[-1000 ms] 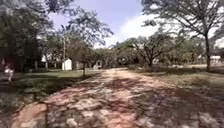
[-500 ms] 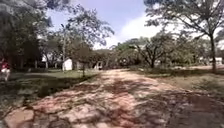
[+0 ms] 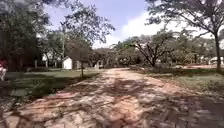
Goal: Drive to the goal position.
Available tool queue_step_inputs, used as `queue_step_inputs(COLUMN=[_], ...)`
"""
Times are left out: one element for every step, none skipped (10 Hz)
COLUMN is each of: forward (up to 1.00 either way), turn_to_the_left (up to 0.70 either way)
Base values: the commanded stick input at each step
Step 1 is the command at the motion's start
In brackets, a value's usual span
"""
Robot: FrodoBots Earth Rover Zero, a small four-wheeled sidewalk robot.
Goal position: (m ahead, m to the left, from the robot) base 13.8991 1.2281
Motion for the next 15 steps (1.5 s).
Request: queue_step_inputs(forward=[0.7, 0.7, 0.7, 0.7, 0.7, 0.7, 0.7, 0.7, 0.7, 0.7, 0.7, 0.7, 0.7, 0.7, 0.7], turn_to_the_left=[-0.33, -0.08, -0.03, -0.16, -0.33, -0.18, 0.0, 0.0, 0.0, 0.0, 0.0, 0.0, 0.0, 0.0, 0.0])
